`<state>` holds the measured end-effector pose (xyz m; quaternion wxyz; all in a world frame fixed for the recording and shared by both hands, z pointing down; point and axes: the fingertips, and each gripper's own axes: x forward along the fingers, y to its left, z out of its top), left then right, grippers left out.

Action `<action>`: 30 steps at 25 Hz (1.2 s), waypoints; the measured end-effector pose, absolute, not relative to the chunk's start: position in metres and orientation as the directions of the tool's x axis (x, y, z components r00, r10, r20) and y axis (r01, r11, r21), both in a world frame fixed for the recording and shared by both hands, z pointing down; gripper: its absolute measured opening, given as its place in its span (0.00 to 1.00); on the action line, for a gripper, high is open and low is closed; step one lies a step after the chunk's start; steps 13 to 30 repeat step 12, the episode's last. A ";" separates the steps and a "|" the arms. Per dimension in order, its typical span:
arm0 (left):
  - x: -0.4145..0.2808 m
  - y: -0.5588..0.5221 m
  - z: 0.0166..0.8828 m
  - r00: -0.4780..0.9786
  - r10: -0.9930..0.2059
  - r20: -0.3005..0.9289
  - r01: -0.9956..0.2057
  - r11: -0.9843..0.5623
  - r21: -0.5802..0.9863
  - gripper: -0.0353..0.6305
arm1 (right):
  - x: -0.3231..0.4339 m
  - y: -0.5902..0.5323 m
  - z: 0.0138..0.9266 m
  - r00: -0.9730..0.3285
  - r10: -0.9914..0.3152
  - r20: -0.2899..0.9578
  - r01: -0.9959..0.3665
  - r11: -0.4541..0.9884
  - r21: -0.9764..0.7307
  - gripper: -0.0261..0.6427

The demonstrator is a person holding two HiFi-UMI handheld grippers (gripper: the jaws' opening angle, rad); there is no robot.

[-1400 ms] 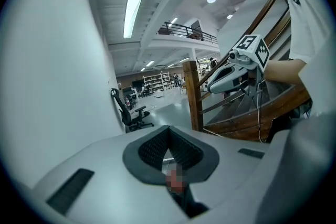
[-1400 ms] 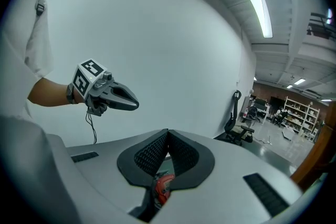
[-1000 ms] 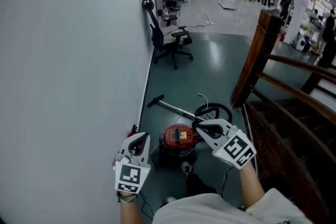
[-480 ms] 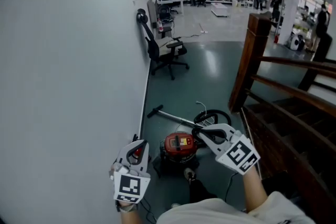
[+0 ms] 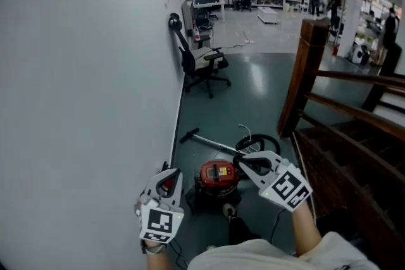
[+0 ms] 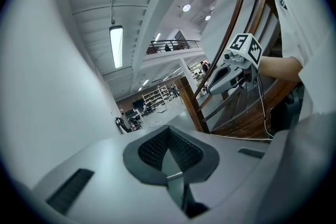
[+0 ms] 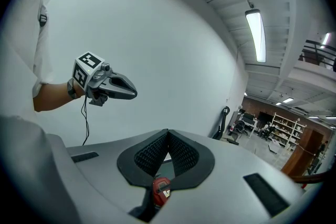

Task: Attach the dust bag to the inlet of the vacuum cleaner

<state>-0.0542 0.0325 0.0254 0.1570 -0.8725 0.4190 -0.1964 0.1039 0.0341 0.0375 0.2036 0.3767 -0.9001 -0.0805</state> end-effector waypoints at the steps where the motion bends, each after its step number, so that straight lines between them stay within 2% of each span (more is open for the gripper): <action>1: -0.054 0.034 0.025 0.570 -0.794 0.212 -0.670 -0.598 -0.440 0.06 | 0.103 0.035 0.036 -0.636 -0.709 0.305 -0.643 0.705 0.299 0.08; 30: -0.048 0.039 0.030 0.583 -0.783 0.215 -0.655 -0.610 -0.446 0.06 | 0.103 0.038 0.038 -0.645 -0.698 0.309 -0.630 0.716 0.301 0.08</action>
